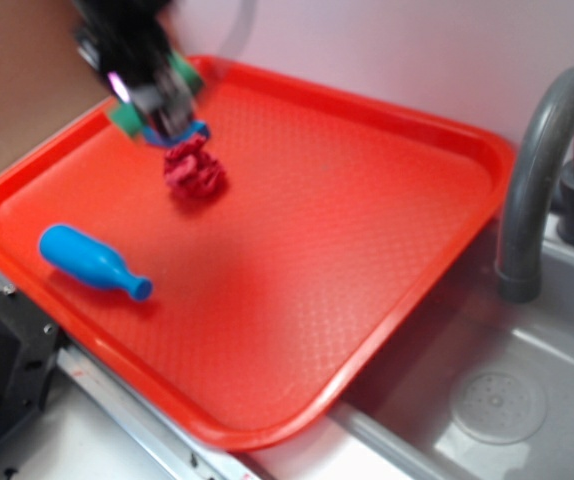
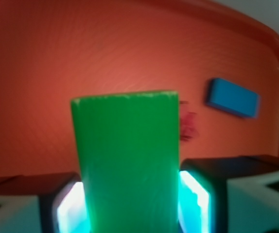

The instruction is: Grab the green block.

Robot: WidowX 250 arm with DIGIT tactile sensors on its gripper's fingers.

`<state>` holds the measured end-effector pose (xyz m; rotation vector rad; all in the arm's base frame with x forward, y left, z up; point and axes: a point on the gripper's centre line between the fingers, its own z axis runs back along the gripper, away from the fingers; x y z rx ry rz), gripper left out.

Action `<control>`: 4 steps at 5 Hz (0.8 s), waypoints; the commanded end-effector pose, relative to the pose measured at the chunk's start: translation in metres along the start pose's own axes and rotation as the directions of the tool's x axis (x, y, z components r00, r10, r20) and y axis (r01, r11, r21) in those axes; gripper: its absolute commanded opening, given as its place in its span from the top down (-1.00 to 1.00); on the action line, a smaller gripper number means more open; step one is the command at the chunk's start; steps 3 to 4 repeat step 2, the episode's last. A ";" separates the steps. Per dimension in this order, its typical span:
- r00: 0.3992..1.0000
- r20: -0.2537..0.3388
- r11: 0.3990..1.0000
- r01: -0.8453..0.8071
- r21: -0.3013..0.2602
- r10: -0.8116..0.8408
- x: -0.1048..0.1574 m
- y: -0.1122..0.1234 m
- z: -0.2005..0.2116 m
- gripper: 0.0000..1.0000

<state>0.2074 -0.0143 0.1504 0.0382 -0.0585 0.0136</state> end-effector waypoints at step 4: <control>0.999 0.052 0.988 0.009 -0.153 -0.001 0.006 0.001 0.050 1.00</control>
